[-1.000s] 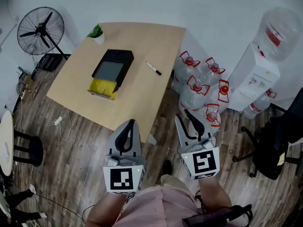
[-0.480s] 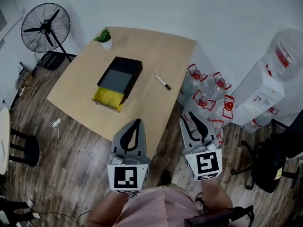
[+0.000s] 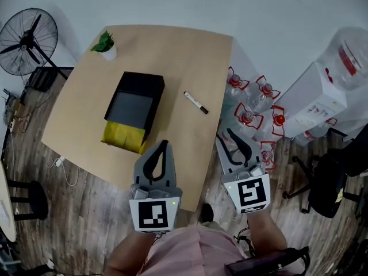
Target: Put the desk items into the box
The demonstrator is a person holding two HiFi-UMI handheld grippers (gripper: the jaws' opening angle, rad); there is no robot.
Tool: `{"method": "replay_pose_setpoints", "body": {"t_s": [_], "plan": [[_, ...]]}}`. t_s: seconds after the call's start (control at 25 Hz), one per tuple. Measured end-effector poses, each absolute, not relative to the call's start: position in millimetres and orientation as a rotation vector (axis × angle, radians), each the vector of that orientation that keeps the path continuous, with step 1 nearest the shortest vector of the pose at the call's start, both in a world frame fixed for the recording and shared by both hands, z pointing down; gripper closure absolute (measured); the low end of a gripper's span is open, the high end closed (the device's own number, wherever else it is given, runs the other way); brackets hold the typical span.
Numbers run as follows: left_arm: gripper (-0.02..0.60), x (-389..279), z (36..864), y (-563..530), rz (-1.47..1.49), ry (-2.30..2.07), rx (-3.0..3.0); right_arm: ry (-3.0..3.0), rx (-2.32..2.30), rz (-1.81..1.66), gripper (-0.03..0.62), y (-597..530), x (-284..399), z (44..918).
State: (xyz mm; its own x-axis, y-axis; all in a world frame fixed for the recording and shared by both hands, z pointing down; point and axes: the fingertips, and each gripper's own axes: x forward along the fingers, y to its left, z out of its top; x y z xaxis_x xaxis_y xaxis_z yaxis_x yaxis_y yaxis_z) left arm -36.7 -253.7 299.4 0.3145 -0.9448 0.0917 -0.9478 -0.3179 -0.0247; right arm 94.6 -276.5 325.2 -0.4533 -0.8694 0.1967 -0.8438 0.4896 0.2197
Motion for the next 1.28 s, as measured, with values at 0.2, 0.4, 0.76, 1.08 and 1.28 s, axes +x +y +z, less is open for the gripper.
{"method": "replay_pose_setpoints", "body": {"t_s": [0.2, 0.4, 0.76, 1.08, 1.28], "plan": [[0.571, -45, 320, -306, 0.171, -1.763, 2.527, -2.403, 1.458, -0.088, 0.477, -328, 89, 351], [0.572, -49, 338, -343, 0.195, -1.716, 2.521, -2.354, 1.441, -0.012, 0.474, -364, 88, 381], [0.571, -55, 385, -391, 0.273, -1.670, 2.476, -2.306, 1.332, 0.074, 0.474, -417, 81, 453], [0.571, -60, 424, -413, 0.344, -1.603, 2.452, -2.248, 1.255, 0.149, 0.471, -453, 73, 519], [0.571, -64, 441, -417, 0.352, -1.568, 2.432, -2.205, 1.205, 0.182, 0.467, -462, 69, 548]]}}
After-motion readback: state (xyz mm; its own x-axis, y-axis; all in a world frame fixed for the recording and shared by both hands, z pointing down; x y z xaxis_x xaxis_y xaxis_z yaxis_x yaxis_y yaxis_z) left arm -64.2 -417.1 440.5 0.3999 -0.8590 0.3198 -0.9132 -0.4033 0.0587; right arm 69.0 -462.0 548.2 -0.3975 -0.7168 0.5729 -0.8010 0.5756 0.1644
